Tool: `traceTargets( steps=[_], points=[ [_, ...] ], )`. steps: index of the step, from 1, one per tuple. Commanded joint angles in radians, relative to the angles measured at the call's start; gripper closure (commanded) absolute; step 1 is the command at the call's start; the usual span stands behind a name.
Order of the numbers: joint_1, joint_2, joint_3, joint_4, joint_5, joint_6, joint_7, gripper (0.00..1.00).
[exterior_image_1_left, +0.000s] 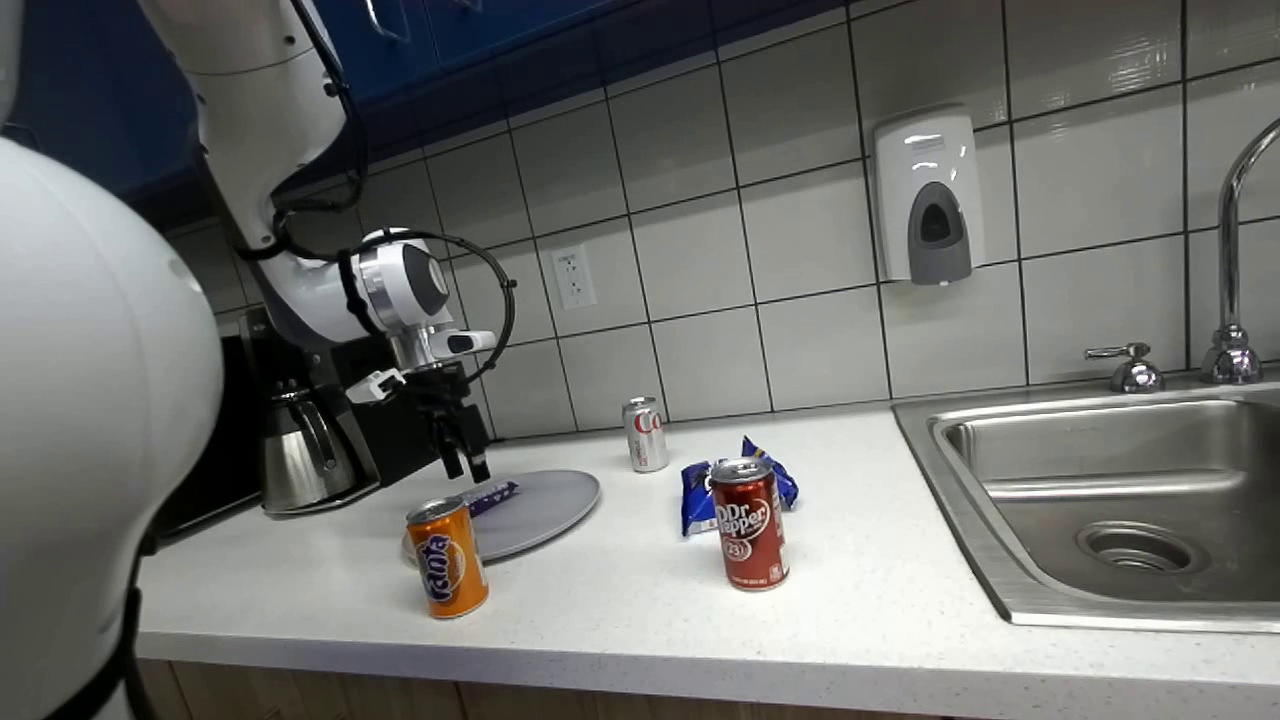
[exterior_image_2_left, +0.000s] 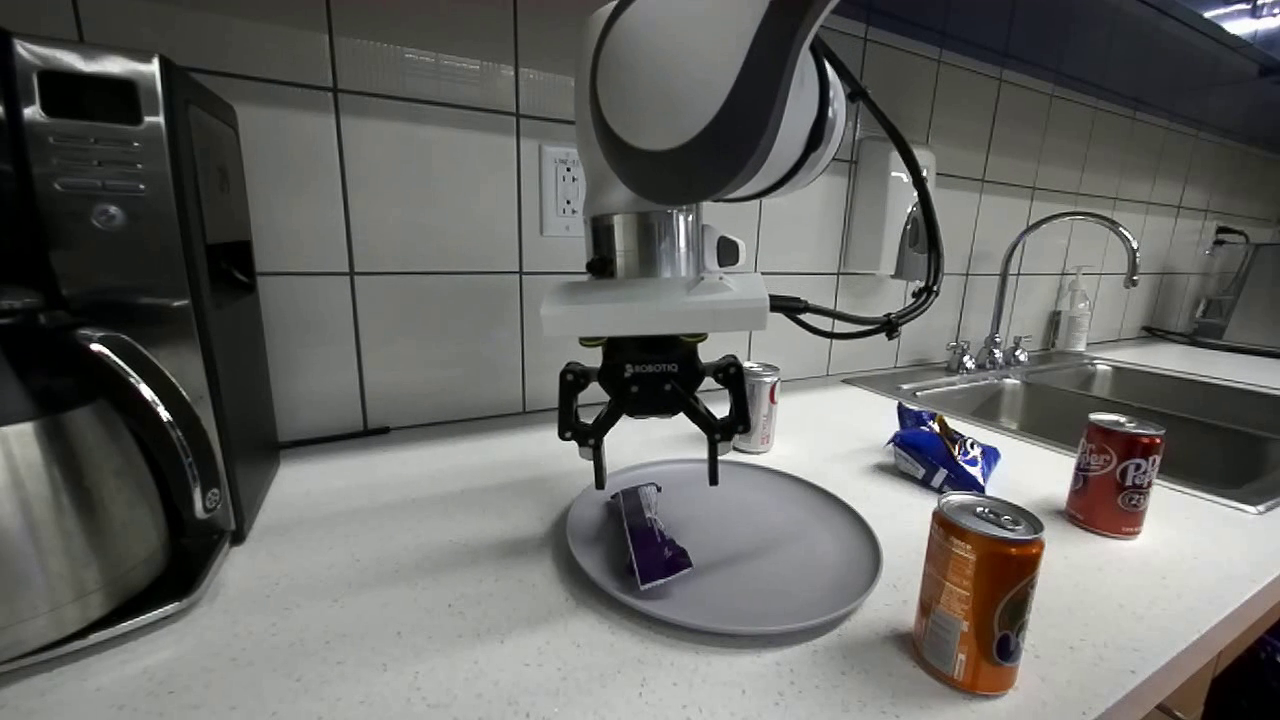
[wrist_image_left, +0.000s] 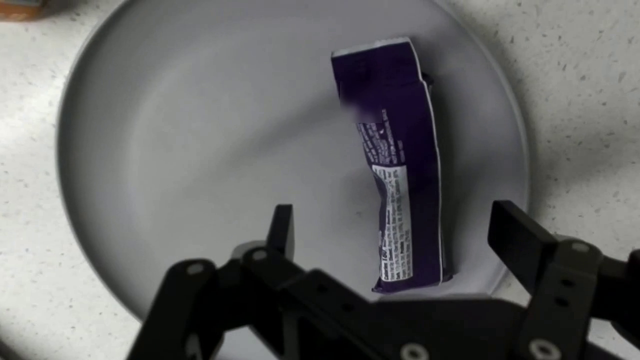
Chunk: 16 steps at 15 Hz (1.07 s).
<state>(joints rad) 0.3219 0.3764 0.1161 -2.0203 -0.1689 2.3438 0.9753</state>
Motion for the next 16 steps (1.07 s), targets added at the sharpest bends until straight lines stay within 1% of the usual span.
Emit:
traceTargets(
  steps=[1,13,14,15,16],
  points=[
    [-0.004,0.039,0.005,0.056,0.043,-0.044,-0.051,0.0],
    [-0.005,0.107,-0.009,0.11,0.081,-0.047,-0.107,0.0],
    [-0.004,0.108,-0.01,0.112,0.084,-0.047,-0.109,0.05],
    [-0.004,0.109,-0.011,0.112,0.087,-0.046,-0.111,0.26],
    [-0.003,0.11,-0.012,0.112,0.089,-0.046,-0.114,0.29]
  ],
)
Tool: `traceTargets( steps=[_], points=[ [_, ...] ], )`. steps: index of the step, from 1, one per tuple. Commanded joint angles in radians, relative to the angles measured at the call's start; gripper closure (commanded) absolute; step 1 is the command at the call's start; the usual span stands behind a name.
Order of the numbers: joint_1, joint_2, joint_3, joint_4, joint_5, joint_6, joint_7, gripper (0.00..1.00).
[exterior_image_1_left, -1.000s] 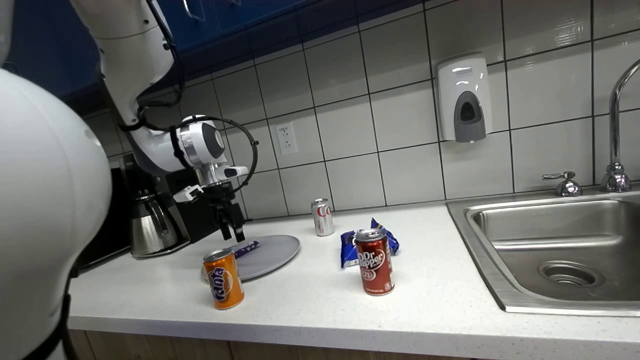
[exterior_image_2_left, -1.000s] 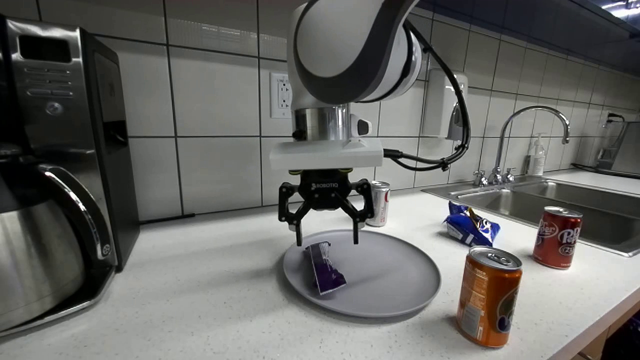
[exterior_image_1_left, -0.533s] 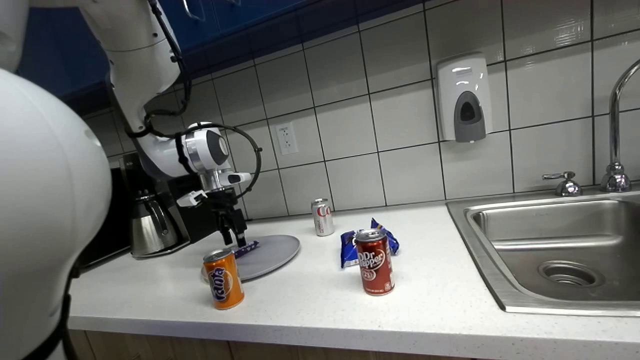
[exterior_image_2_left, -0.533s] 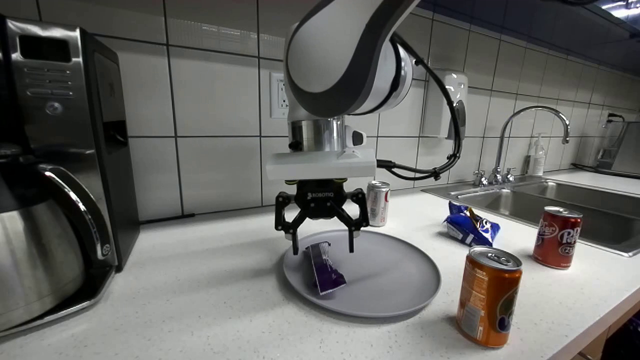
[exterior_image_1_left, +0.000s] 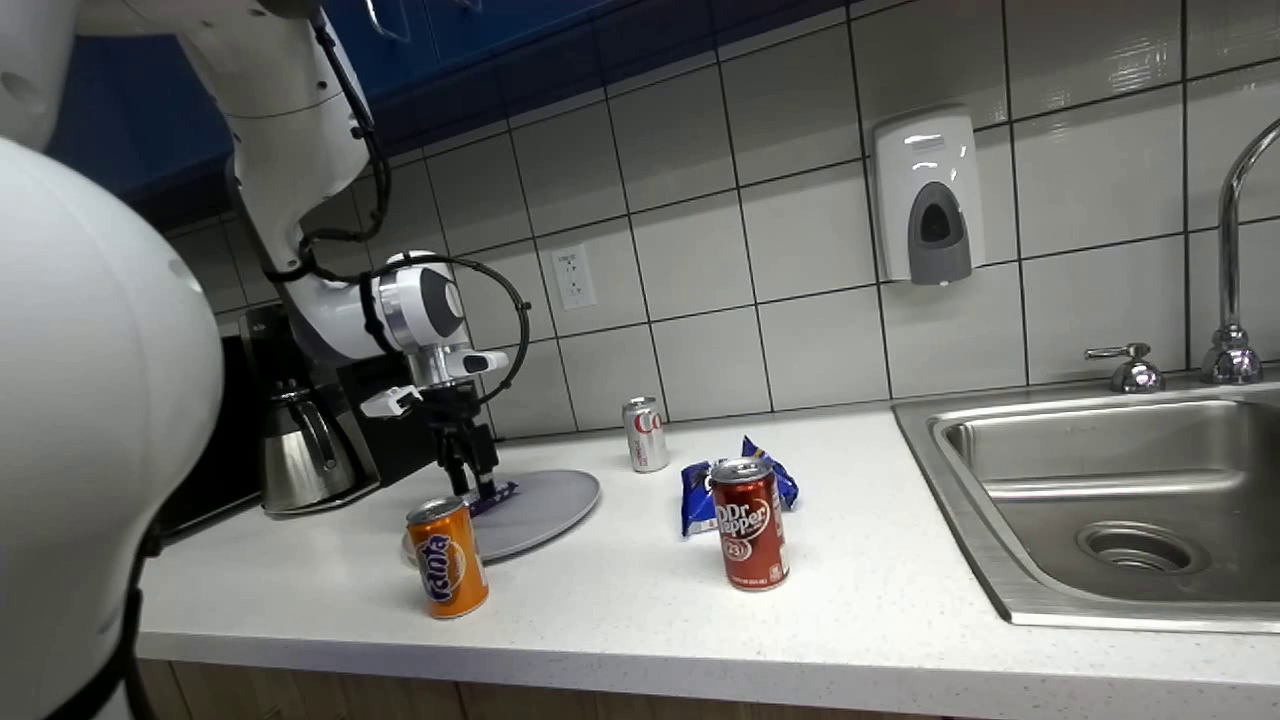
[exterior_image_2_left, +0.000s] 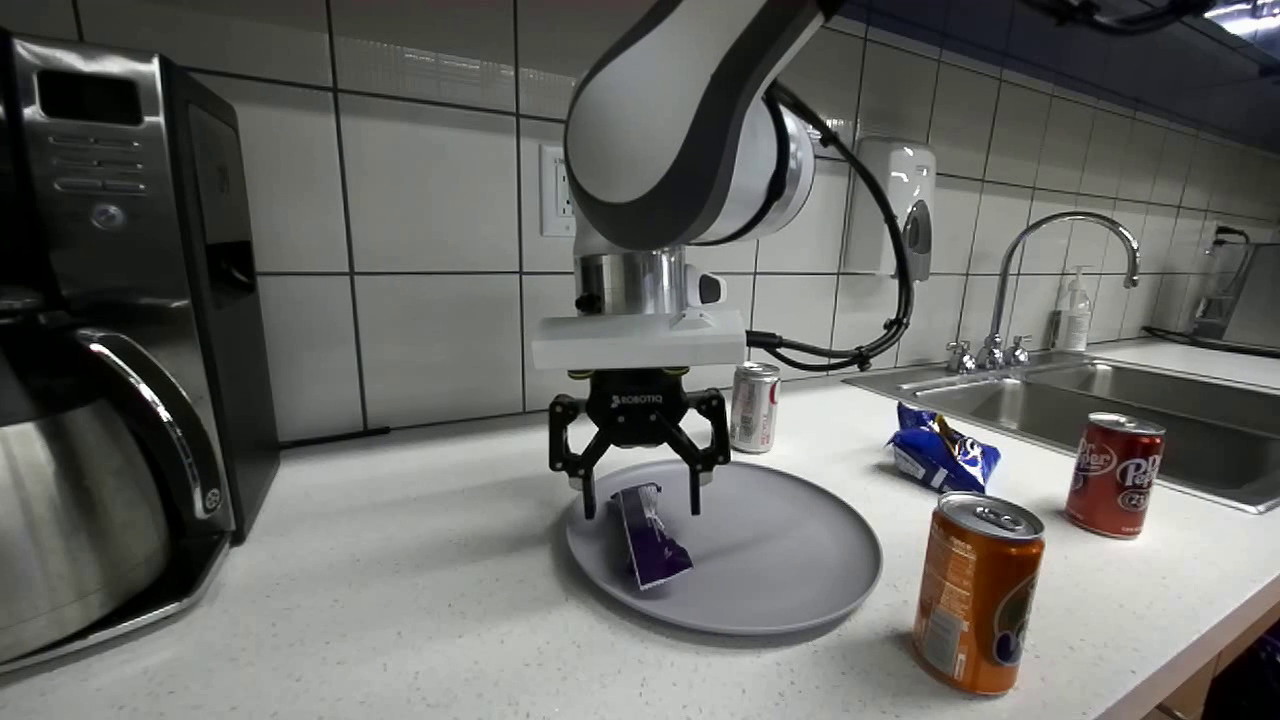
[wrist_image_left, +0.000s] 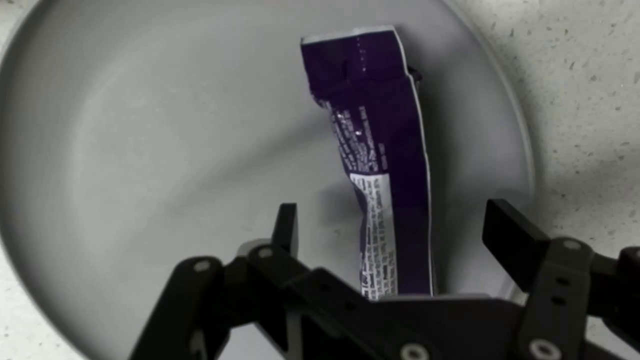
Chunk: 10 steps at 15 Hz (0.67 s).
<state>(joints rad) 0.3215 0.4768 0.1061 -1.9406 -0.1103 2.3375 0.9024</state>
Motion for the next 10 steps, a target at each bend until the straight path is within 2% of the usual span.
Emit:
traceTargets(
  steps=[1,10],
  points=[
    [-0.004,0.008,-0.003,0.03,0.033,-0.039,-0.043,0.31],
    [-0.004,-0.004,-0.011,0.016,0.037,-0.036,-0.039,0.99]
  ],
)
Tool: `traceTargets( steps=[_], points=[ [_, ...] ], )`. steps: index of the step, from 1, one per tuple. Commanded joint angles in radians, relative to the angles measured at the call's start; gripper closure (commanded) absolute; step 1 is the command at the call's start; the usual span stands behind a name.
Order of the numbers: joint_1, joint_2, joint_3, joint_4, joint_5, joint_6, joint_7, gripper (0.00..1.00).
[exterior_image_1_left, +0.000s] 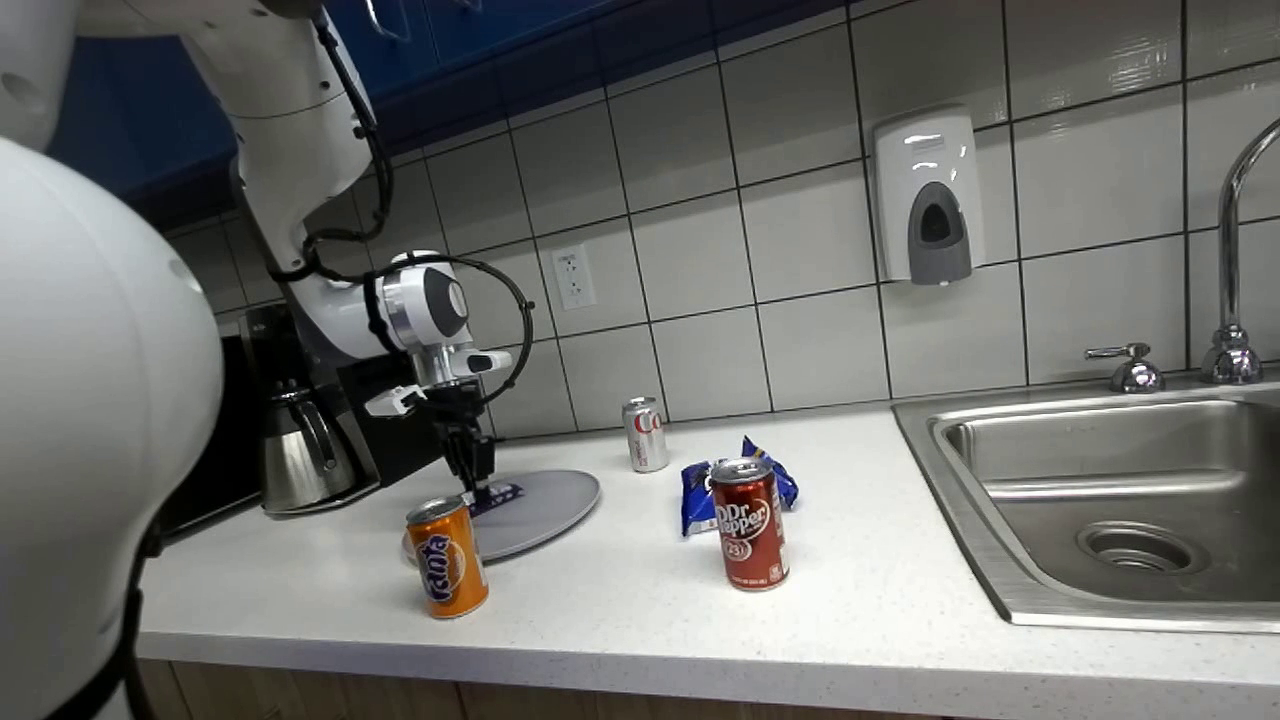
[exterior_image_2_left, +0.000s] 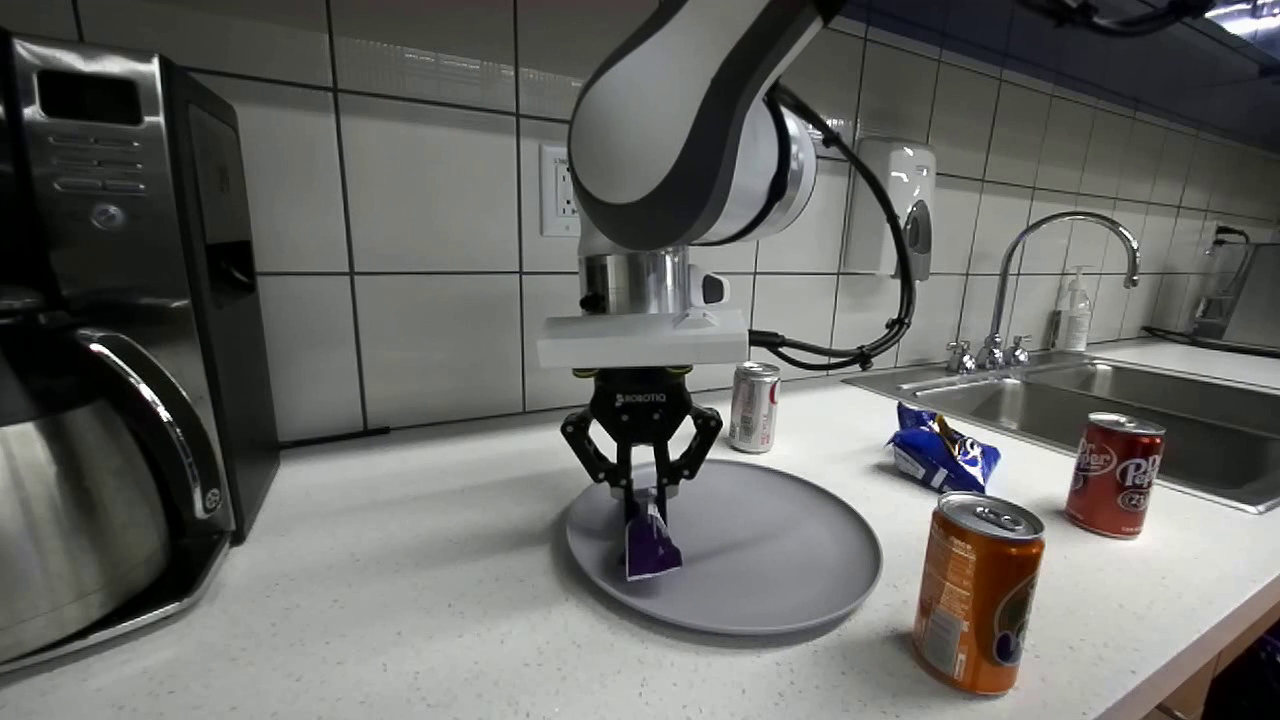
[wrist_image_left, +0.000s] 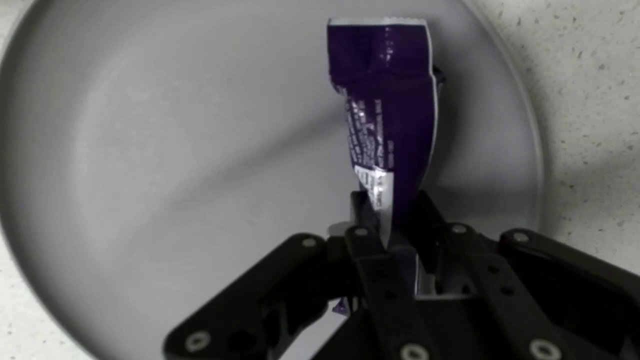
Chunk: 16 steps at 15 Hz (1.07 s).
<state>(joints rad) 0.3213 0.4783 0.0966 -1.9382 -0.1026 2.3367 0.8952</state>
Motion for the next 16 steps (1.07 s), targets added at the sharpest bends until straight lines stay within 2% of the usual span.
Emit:
traceTargets(
  steps=[1,8,16],
  points=[
    [-0.003,-0.009,-0.001,0.013,0.03,-0.035,-0.03,0.97],
    [0.012,-0.031,0.002,0.033,0.019,-0.048,-0.024,0.96],
    [0.044,0.011,0.012,0.156,0.006,-0.137,-0.057,0.96]
  ],
)
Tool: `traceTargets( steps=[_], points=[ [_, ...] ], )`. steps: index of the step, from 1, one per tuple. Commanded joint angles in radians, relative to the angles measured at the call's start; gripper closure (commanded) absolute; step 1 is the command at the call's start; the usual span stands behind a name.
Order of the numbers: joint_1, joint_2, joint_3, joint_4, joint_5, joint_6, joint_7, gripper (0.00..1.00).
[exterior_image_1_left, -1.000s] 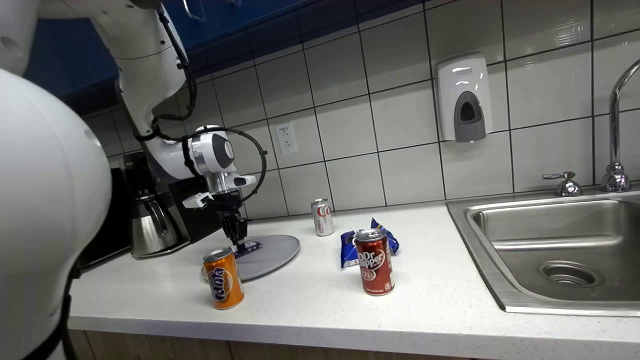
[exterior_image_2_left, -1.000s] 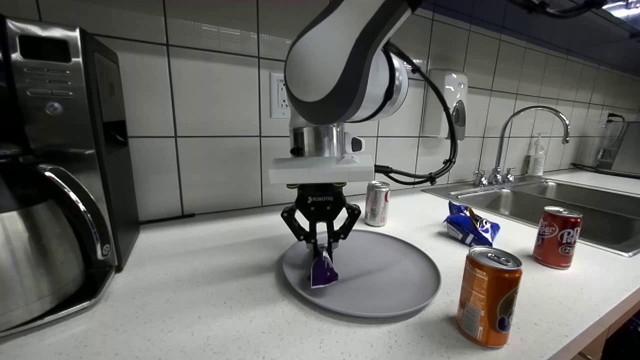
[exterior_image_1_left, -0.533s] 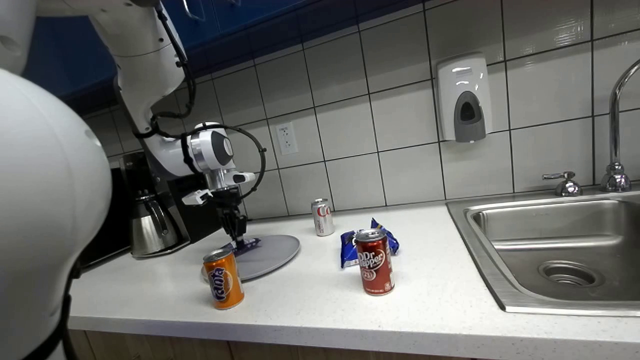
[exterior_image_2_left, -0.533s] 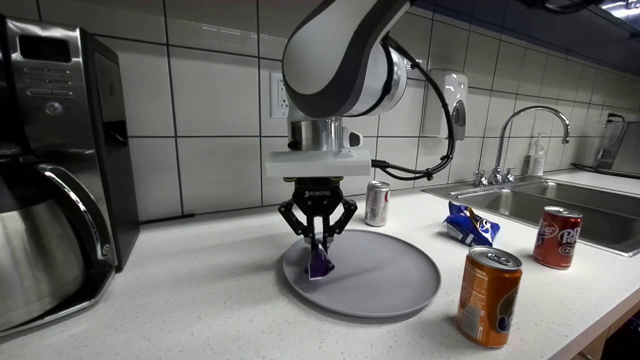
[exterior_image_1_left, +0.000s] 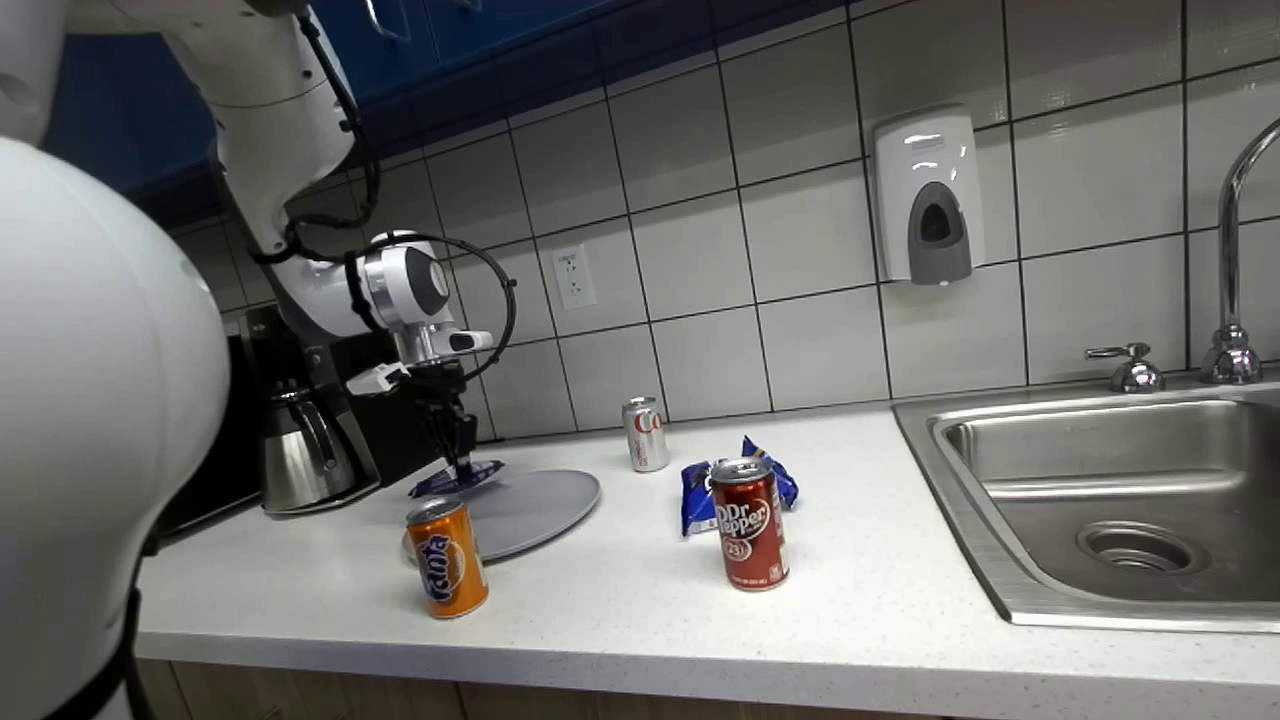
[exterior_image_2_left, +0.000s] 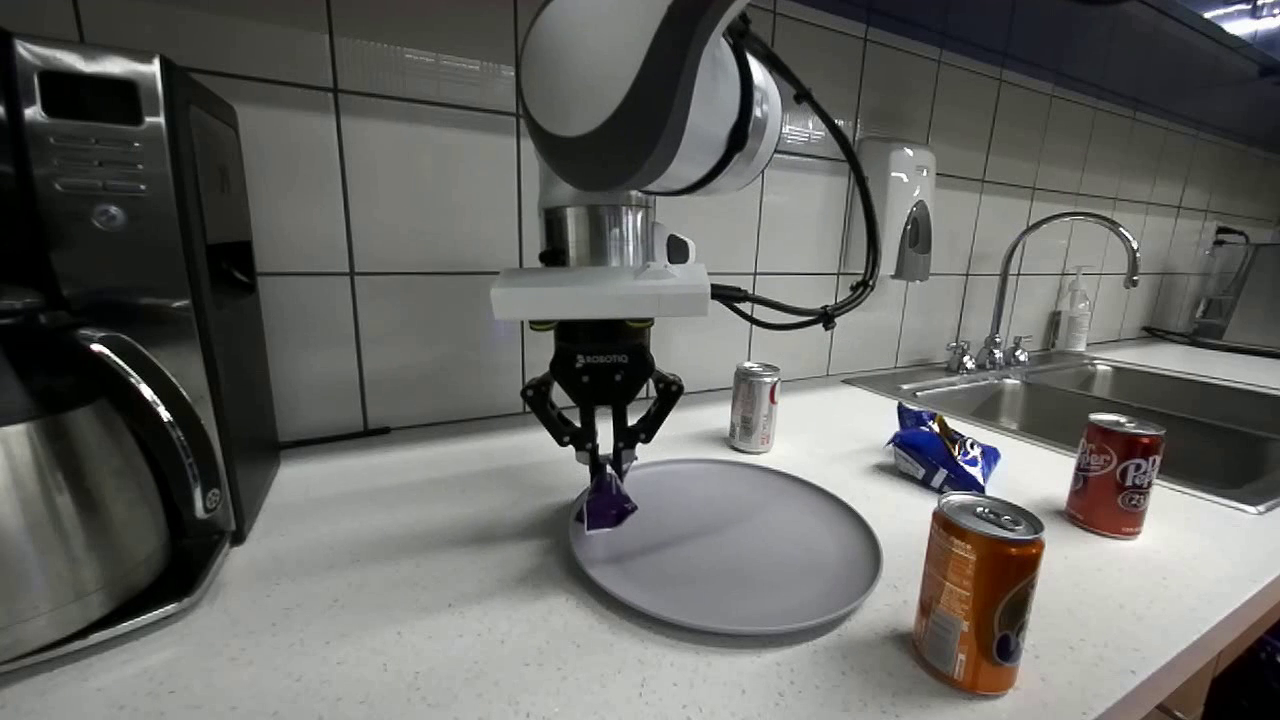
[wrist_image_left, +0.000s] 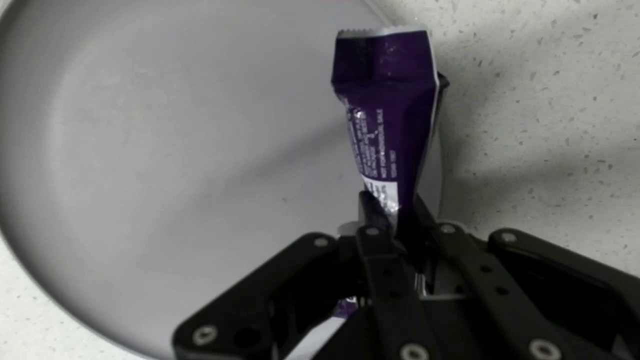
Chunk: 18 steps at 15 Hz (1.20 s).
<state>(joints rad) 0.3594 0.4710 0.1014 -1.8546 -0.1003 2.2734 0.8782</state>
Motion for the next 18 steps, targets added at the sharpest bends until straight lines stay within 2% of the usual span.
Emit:
traceTargets(
  steps=[1,8,18],
  points=[
    [0.008,0.03,0.01,0.098,0.004,-0.09,-0.051,0.96],
    [0.022,0.153,0.009,0.295,0.001,-0.192,-0.159,0.96],
    [0.069,0.411,-0.013,0.679,-0.003,-0.348,-0.301,0.96]
  ],
)
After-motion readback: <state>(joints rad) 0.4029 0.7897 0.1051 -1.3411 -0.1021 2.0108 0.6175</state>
